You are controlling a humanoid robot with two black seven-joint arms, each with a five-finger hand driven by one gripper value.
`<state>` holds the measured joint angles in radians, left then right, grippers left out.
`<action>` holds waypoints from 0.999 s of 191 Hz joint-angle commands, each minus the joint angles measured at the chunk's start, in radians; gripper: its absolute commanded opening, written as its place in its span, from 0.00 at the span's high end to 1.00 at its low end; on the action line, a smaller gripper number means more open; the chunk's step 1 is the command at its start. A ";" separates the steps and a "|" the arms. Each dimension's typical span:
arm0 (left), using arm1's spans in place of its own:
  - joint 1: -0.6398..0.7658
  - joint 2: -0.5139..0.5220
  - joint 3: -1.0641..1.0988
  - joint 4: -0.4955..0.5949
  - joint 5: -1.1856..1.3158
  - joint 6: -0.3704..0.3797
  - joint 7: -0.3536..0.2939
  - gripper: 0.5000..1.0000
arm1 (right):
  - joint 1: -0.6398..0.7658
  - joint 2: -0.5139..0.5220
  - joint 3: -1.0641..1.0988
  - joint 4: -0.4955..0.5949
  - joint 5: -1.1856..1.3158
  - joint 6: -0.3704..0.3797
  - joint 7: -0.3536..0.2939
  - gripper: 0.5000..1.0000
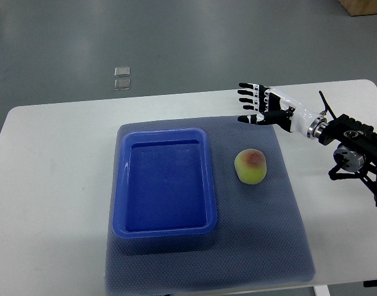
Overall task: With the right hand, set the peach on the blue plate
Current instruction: 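Move the right hand down toward the peach beside the blue tray, then close the right hand fingers around the peach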
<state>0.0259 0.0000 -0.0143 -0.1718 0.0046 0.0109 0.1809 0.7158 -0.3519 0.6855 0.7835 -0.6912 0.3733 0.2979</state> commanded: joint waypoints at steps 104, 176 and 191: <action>0.000 0.000 0.000 0.000 0.000 -0.005 -0.004 0.00 | 0.002 -0.150 -0.060 0.155 -0.527 0.108 0.213 0.15; 0.000 0.000 0.000 -0.003 0.000 -0.005 -0.006 0.00 | -0.002 -0.164 -0.133 0.180 -0.680 0.059 0.239 0.15; 0.000 0.000 0.000 -0.008 0.000 -0.005 -0.006 0.00 | 0.002 -0.160 -0.150 0.174 -0.712 0.036 0.239 0.15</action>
<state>0.0261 0.0000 -0.0148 -0.1756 0.0046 0.0061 0.1748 0.7139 -0.5164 0.5529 0.9632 -1.3704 0.4385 0.5375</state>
